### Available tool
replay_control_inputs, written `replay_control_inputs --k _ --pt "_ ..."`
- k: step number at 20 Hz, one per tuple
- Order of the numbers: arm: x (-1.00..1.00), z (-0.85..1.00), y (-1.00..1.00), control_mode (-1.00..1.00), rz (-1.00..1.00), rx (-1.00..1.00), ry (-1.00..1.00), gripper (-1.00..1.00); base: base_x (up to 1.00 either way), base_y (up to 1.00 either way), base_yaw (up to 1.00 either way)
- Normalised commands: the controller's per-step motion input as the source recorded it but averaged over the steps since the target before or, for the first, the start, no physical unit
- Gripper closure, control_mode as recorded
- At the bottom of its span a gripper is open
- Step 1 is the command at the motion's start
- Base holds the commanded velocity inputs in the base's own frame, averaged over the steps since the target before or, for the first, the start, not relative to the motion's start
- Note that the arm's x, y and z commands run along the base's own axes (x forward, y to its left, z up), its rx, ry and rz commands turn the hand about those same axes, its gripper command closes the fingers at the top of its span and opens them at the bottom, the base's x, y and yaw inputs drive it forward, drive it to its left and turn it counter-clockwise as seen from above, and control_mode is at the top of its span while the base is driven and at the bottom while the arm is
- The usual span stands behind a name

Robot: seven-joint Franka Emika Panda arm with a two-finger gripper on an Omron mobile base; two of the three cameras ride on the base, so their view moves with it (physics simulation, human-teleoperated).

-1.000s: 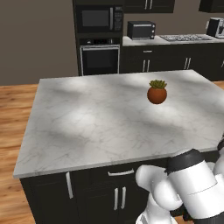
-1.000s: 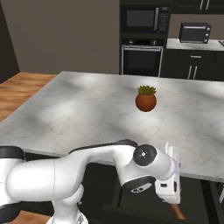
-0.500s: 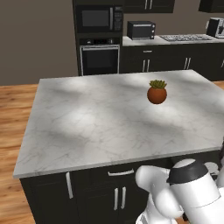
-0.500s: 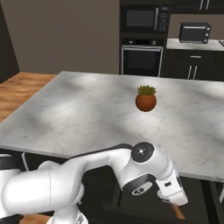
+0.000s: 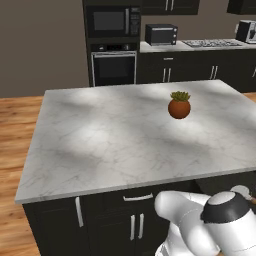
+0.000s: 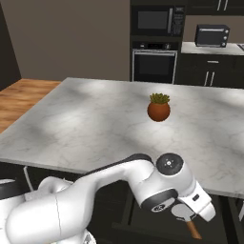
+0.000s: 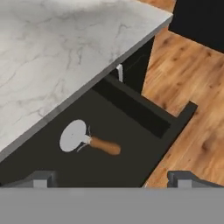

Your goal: Take the pizza cutter from the drawer on the right and place it on the dining counter for cutting.

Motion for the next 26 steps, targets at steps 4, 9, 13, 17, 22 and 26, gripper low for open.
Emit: replay_control_inputs --k 4,9,13,17,22,26 --pt "0.0 0.15 0.0 -1.0 0.27 -0.01 0.39 -1.0 0.0 0.0 0.0" --pt "0.0 0.0 0.0 -1.0 0.27 0.0 0.29 -1.0 0.0 0.0 0.0" --pt "0.0 -0.05 0.0 -1.0 0.26 0.0 0.21 -1.0 0.0 0.0 0.0" --pt "0.0 -0.14 0.0 -1.0 0.25 0.0 0.17 -1.0 0.0 0.0 0.0" --pt "0.0 0.0 0.09 -1.0 0.13 0.05 0.19 -1.0 0.0 0.0 0.0" --pt "0.0 -0.16 0.0 -1.0 0.08 0.04 0.03 -1.0 0.0 0.0 0.0"
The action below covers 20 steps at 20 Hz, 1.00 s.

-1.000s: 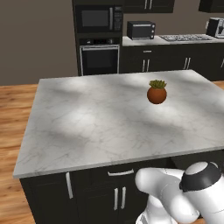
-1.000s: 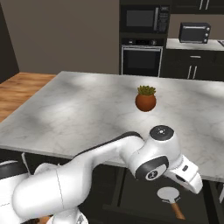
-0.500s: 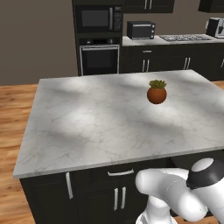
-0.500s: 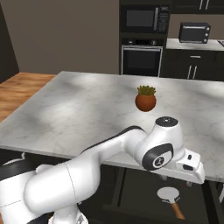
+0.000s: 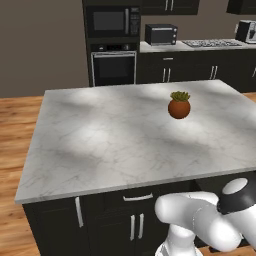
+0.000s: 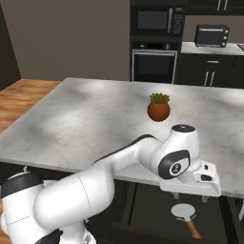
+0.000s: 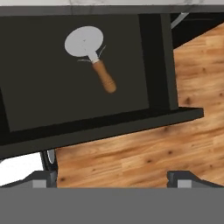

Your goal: Take the pizza cutter from the drawer on the right and place it on the dining counter for cutting.

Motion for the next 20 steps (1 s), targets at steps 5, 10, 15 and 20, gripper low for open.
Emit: replay_control_inputs --k 5,10,15,20 --pt "0.01 -0.06 0.0 -1.0 0.05 0.04 0.03 -1.0 0.0 0.0 0.0" --pt "0.08 0.0 0.0 -1.0 0.04 0.04 0.04 -1.0 0.0 0.0 0.0" --pt "0.02 -0.03 0.0 -1.0 0.06 0.03 0.03 -1.0 0.0 0.0 0.0" --pt "0.01 -0.01 0.0 -1.0 0.04 0.01 0.01 -1.0 0.0 0.0 0.0"
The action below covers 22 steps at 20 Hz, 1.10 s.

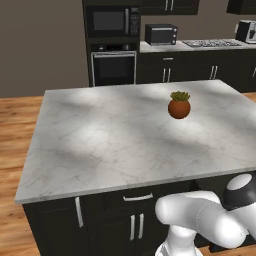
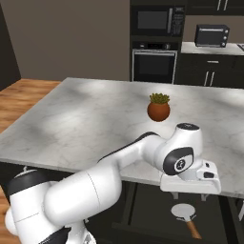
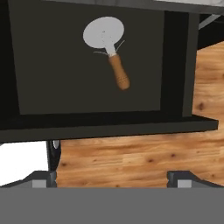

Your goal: Take the pizza cutter from the drawer on the right and place it on the dining counter for cutting.

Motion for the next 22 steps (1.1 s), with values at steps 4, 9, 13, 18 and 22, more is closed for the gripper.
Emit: replay_control_inputs --k 4,9,13,18,22 --pt "0.0 0.0 0.01 -1.0 0.03 0.0 0.01 -1.0 0.0 0.0 0.0" --pt "0.0 0.0 0.0 -1.0 0.02 0.01 0.0 -1.0 0.0 0.0 0.0" --pt "0.22 -0.01 -0.13 -1.0 0.01 0.17 0.0 -1.0 0.0 0.0 0.0" --pt "0.19 -0.24 -0.2 -1.0 0.03 0.18 -0.02 -1.0 0.0 0.0 0.0" --pt "0.1 -0.45 -0.03 -1.0 0.0 0.01 -0.01 -1.0 0.0 0.0 0.0"
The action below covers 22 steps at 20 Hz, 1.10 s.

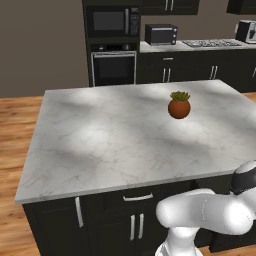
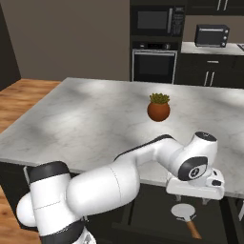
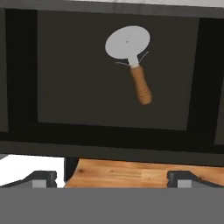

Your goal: Take the pizza cutter from the drawer on the right and place it on the dining counter for cutting.

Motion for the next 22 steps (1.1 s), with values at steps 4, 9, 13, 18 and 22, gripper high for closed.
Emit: replay_control_inputs --k 4,9,13,18,22 --pt "0.07 -0.5 0.0 -1.0 0.0 0.0 -0.01 -1.0 0.0 0.0 0.0" --pt "0.01 -0.51 0.0 -1.0 0.0 0.0 -0.01 -1.0 0.0 0.0 0.0" --pt "0.0 -0.48 0.0 -1.0 0.0 0.0 -0.03 -1.0 0.0 0.0 0.0" --pt "0.0 -0.35 0.0 -1.0 0.0 0.0 -0.04 -1.0 0.0 0.0 0.0" --pt "0.0 -0.34 0.0 -1.0 0.0 0.0 -0.01 -1.0 0.0 0.0 0.0"
